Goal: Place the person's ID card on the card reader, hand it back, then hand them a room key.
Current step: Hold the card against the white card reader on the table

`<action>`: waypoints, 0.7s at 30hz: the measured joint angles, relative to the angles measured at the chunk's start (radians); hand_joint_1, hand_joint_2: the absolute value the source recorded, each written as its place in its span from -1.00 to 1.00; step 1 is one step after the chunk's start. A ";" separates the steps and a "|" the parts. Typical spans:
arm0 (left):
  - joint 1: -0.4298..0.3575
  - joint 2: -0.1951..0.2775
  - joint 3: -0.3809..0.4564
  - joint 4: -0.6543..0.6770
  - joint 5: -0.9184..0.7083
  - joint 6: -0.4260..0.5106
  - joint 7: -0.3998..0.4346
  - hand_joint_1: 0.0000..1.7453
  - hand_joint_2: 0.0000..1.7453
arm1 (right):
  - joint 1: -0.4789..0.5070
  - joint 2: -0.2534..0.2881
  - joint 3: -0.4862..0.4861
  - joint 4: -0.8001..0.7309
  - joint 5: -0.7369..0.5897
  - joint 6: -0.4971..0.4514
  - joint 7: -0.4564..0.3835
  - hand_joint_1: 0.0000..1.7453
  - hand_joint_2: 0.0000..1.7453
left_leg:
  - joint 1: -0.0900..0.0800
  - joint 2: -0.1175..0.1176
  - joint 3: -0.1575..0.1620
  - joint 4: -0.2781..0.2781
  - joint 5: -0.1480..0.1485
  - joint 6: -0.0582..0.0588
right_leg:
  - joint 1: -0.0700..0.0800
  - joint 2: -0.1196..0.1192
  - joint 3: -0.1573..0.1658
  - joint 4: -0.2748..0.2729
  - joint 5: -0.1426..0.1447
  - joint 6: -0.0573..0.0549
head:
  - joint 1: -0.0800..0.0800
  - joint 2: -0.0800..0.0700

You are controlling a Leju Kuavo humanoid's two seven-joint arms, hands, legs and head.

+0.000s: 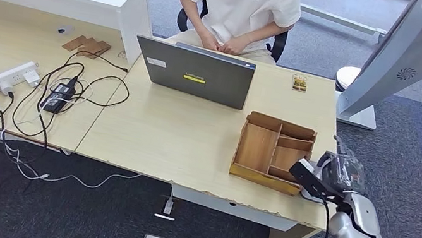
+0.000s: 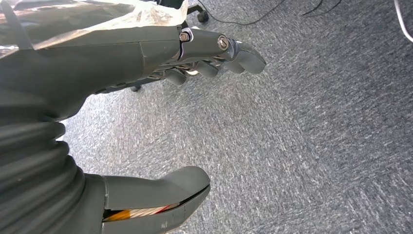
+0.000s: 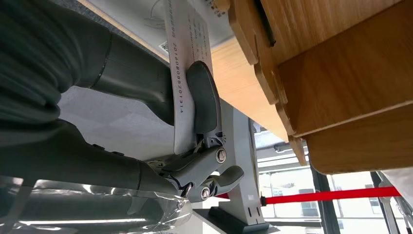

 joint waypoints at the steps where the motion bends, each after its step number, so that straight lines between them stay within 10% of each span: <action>1: -0.001 0.000 0.000 0.000 -0.001 0.000 0.000 -1.00 1.00 | 0.002 0.001 0.000 0.002 0.002 0.003 0.000 1.00 1.00 | 0.000 0.000 0.000 0.000 0.000 0.000 | 0.000 0.000 0.000 0.000 0.000 0.000 | 0.000 0.000; 21: -0.001 0.002 0.000 0.000 0.002 0.000 -0.001 -1.00 1.00 | 0.023 0.005 0.001 0.021 0.000 0.010 0.007 1.00 1.00 | 0.000 0.001 0.003 0.000 0.000 0.000 | 0.000 0.000 0.003 0.000 0.000 0.000 | 0.000 0.000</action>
